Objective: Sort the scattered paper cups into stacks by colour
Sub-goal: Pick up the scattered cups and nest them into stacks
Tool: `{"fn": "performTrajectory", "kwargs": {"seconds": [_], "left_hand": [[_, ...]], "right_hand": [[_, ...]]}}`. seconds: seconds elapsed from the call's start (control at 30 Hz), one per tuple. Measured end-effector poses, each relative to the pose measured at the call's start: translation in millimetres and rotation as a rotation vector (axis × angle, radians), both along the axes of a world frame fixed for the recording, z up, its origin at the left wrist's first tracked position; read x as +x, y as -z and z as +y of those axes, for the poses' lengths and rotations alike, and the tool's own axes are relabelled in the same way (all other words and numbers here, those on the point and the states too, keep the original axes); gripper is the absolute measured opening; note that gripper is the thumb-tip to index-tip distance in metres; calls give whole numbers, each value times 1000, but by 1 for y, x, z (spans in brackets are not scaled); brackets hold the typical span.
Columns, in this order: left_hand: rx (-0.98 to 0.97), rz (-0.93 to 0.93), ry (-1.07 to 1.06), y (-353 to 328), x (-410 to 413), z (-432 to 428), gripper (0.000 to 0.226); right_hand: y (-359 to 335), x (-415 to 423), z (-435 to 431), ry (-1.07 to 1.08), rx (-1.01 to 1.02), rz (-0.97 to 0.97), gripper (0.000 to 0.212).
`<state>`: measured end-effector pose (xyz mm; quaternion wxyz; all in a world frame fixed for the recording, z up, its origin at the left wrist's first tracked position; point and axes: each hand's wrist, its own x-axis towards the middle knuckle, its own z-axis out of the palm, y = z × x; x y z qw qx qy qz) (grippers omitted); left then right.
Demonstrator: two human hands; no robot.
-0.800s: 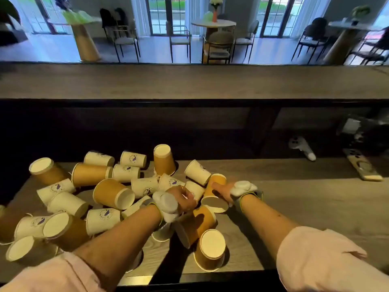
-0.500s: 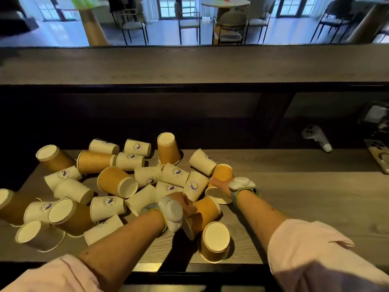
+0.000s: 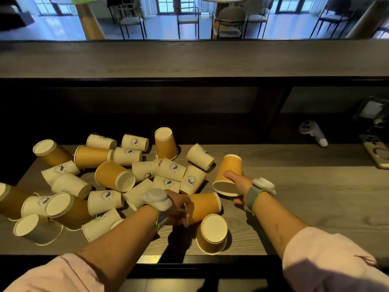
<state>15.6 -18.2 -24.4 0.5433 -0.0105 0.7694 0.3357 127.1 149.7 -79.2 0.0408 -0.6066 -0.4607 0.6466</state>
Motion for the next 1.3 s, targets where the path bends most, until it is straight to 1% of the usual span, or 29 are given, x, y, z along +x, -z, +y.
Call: {"fn": "performTrajectory", "kwargs": {"seconds": [0.03,0.07,0.13,0.23,0.3,0.4,0.47,0.53,0.6,0.67,0.8,0.9,1.0,1.07,1.1,1.2,1.23,1.3], "left_hand": [[20,-64,-41,2,1,1,30],[42,-95,-74,2,0,1,23],[124,-126,-102,0,5,4,15],[240,-78,-152,-2,9,5,23],[295,-103,-184,-10,9,4,25],[381,-105,-194,-26,5,0,27],[451,-19,-177,-36,2,-2,30],[537,23,-219,-44,-2,-8,31],[612,-5,-293,-51,-6,-15,28],[651,-19,-312,-57,-9,-22,25],[693,-76,-285,-55,-10,-34,18],[678,-153,-287,-47,-13,-37,16],[654,-224,-287,-40,-13,-32,16],[647,-250,-286,-36,-10,-25,17],[641,-261,-284,-35,-6,-18,17],[652,-296,-264,-34,5,-2,18],[656,-307,-257,-35,8,4,18],[655,-311,-245,-33,13,13,18]], "right_hand": [[-4,8,-4,30,-8,46,67],[0,10,-2,50,-10,80,66],[-7,21,-11,110,2,221,63],[-16,35,-28,161,61,436,55],[-24,45,-43,130,140,503,61],[-30,60,-73,8,287,480,74],[-30,68,-89,-43,320,453,78],[-25,71,-106,-78,355,426,83],[-16,69,-121,-155,419,348,89],[-3,65,-131,-223,458,253,90],[26,64,-126,-208,544,144,87],[44,62,-107,-153,566,106,95],[54,56,-85,-84,563,103,94],[53,52,-71,-90,577,107,93],[50,53,-63,-116,570,105,96],[32,61,-50,-207,549,112,122],[21,66,-47,-196,563,150,124],[-3,70,-50,-92,576,363,114]]}}
